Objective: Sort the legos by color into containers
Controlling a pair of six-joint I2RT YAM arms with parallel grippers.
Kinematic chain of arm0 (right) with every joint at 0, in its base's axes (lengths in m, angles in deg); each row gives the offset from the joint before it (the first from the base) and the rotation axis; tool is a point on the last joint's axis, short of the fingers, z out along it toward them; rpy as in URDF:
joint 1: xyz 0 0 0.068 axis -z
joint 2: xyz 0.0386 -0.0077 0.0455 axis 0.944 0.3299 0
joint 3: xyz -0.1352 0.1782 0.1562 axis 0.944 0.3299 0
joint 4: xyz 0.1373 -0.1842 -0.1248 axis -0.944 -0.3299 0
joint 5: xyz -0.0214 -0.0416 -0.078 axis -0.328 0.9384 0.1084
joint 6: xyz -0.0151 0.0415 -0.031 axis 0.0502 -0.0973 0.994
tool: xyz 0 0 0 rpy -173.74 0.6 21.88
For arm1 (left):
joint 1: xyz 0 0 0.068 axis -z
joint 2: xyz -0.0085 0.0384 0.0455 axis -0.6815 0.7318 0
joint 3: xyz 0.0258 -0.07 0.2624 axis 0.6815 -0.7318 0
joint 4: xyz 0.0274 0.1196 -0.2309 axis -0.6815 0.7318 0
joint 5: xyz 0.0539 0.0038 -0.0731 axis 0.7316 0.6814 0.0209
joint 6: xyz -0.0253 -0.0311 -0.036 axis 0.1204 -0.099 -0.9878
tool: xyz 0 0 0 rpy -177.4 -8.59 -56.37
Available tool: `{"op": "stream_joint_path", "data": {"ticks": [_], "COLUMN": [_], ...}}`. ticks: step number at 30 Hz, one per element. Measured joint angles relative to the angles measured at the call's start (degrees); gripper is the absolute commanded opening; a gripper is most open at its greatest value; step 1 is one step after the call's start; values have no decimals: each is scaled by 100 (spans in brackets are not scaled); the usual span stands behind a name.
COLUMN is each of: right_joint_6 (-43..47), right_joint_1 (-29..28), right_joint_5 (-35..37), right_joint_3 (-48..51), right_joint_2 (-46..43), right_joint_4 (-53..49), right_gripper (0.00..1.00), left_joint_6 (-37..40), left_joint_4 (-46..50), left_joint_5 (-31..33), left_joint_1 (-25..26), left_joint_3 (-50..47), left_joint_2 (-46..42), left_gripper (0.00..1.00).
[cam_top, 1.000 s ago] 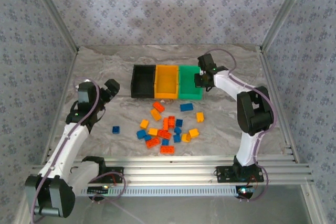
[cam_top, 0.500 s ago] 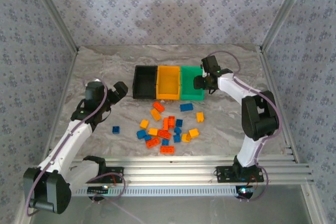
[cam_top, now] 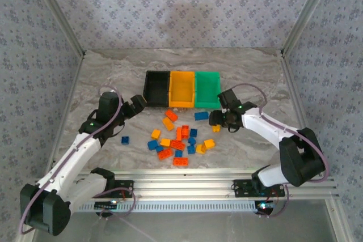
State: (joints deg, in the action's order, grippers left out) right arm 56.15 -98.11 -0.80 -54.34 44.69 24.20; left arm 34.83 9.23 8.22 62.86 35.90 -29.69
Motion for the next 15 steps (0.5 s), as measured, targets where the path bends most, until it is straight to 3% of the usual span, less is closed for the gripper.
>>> {"op": "stream_joint_path", "data": {"ticks": [7,15], "right_joint_6": [-63,85], "right_joint_1": [-181,-166], "right_joint_5": [-98,-105], "right_joint_3": [44,-136], "right_joint_2": [509,1003], "right_joint_4": [271,332], "right_gripper": [63,34], "left_joint_6": [0,7], "left_joint_4": [181,461], "left_joint_5": [-42,-39], "left_joint_1": [0,4], "left_joint_3": [-85,-85], "left_joint_2": [122,153], "left_gripper": [100,100]}}
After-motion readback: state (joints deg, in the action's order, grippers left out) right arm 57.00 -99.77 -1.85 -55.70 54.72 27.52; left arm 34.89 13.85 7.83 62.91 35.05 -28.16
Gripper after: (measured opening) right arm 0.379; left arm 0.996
